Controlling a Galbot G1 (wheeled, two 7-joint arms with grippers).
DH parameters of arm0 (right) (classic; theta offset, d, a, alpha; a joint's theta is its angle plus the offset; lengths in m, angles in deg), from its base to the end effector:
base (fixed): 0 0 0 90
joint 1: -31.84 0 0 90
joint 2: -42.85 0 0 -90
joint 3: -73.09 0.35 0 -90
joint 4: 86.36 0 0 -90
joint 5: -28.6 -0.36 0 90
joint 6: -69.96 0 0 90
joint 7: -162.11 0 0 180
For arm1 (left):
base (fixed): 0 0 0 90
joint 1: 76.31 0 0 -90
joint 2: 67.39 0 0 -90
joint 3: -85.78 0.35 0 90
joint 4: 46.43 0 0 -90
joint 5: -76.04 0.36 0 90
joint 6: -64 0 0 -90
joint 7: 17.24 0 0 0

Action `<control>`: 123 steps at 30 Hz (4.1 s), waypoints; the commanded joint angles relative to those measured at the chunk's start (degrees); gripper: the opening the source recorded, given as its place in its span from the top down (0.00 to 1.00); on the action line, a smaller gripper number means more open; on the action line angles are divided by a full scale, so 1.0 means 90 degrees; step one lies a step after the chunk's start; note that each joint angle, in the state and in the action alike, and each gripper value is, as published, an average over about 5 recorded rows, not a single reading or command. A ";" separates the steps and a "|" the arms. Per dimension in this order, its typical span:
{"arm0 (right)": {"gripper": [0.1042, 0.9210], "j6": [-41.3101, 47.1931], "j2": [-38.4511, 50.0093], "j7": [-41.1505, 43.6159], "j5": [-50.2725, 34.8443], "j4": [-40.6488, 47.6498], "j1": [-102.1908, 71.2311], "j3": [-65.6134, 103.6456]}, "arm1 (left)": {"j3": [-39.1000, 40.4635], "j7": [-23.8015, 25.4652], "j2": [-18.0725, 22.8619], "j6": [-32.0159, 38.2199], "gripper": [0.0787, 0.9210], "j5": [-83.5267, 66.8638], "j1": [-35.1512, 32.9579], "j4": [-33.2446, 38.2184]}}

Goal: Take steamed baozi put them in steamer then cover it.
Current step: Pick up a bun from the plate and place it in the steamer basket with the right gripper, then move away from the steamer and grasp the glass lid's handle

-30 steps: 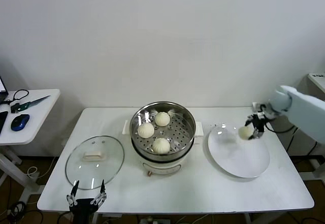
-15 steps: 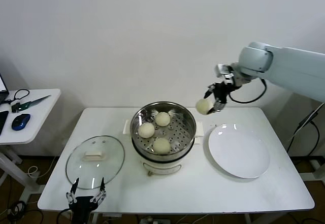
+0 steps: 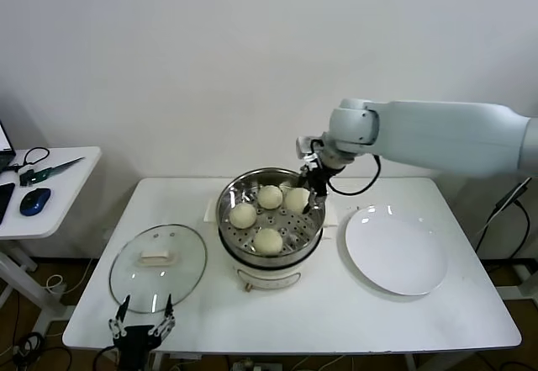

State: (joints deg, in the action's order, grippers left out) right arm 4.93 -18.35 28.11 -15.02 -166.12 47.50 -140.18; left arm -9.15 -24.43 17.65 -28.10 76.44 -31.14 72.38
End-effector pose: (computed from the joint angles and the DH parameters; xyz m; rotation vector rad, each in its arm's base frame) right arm 0.5392 0.0601 -0.0507 1.3765 -1.4528 1.3852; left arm 0.1006 0.0423 -0.3446 0.2038 -2.8231 -0.2104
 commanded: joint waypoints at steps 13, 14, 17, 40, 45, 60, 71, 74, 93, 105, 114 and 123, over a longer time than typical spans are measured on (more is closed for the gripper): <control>0.28 0.0247 -0.0268 -0.0289 0.0690 0.0472 -0.1175 0.0390 | -0.0012 0.0005 0.0000 -0.0007 0.12 0.0006 0.0010 -0.0027; 0.28 0.0222 -0.0269 -0.0270 0.0682 0.0482 -0.1172 0.0407 | -0.0006 0.0007 0.0004 -0.0013 0.12 0.0007 0.0012 -0.0027; 0.26 0.0082 -0.0256 -0.0131 0.0662 0.0477 -0.1093 0.0438 | 0.0005 0.0010 0.0013 -0.0029 0.12 0.0014 0.0014 -0.0021; 0.12 -0.0239 0.3706 -0.3398 -0.0855 -0.0823 -0.3099 0.5678 | 0.0021 0.0298 -0.0116 -0.1050 0.12 -0.0114 0.0095 0.0327; 0.12 -0.0855 0.4592 -0.4105 -0.0368 -0.1317 -0.6672 0.8903 | 0.0004 0.0366 -0.0214 -0.1286 0.12 -0.0235 0.0283 0.0402; 0.12 -0.3536 0.1611 -0.4123 0.1070 -0.1905 -1.4926 1.5954 | -0.0205 0.0376 -0.0425 -0.1354 0.12 -0.0541 0.1069 0.0350; 0.12 -0.4887 -0.0256 -0.4175 0.1626 -0.1751 -1.5558 1.5401 | -0.0174 0.0285 -0.0580 -0.0711 0.12 0.0398 0.1126 0.0222; 0.12 -0.5169 -0.0580 -0.4208 0.1813 -0.1806 -1.5647 1.5200 | -0.0159 0.0221 -0.0637 -0.0469 0.12 0.0603 0.1142 0.0139; 0.12 -0.5785 -0.1387 -0.4351 0.2459 -0.1742 -1.5645 1.4452 | -0.0303 -0.1769 -0.1542 0.0814 0.12 0.6797 0.1035 -0.1182; 0.12 -0.5875 -0.1556 -0.4445 0.2505 -0.1884 -1.5747 1.4468 | -0.0134 -0.2129 -0.1326 0.0463 0.12 0.8006 0.1786 -0.3107; 0.12 -0.5974 -0.1617 -0.4484 0.2527 -0.2066 -1.5926 1.4510 | -0.0007 -0.2124 -0.1014 0.0275 0.12 0.8310 0.2454 -0.3611; 0.12 -0.6058 -0.1680 -0.4505 0.2525 -0.2098 -1.5982 1.4537 | 0.0049 -0.2090 -0.1040 0.0157 0.12 0.8638 0.3091 -0.4239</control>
State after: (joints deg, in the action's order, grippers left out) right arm -49.08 -32.93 -12.30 7.47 -184.58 -95.73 -9.36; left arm -8.53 -42.39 7.77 -26.43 151.90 -4.86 36.36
